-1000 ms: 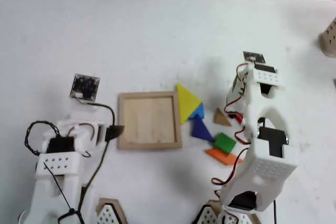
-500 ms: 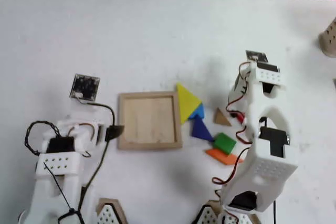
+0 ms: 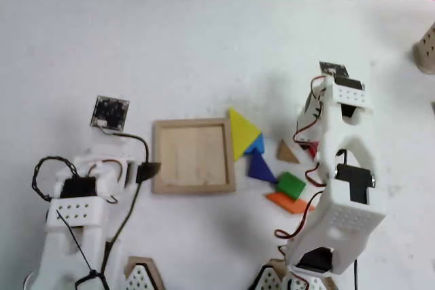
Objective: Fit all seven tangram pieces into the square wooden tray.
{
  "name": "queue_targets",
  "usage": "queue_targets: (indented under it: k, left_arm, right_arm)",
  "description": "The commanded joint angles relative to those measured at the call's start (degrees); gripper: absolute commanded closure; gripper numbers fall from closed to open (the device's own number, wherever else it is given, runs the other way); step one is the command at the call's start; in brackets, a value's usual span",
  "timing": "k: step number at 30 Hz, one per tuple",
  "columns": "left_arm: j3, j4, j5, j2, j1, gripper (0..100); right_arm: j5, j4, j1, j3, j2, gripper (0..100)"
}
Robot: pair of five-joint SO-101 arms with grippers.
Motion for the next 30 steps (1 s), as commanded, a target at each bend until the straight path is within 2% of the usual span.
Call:
queue_targets:
  k: [1, 11, 16, 26, 30]
  left_arm:
    - [-0.53, -0.79, -0.44, -0.31, 0.75, 61]
    - [-0.53, -0.79, -0.44, -0.31, 0.75, 61]
    - [-0.53, -0.7, -0.44, -0.31, 0.75, 61]
    - [-0.53, -0.62, -0.44, -0.31, 0.75, 61]
    - [-0.53, -0.62, -0.44, -0.31, 0.75, 61]
  right_arm:
    - [-0.7, 0.57, 0.57, -2.29, -1.27, 73.8]
    - [-0.26, -1.1, -0.13, -2.2, -0.66, 73.0]
    - [1.32, -1.8, -0.13, -0.79, -0.66, 63.9]
    - [2.02, -3.56, -0.13, 1.58, -0.66, 68.9]
    - [-2.11, -4.18, -0.22, 1.14, -0.66, 67.6]
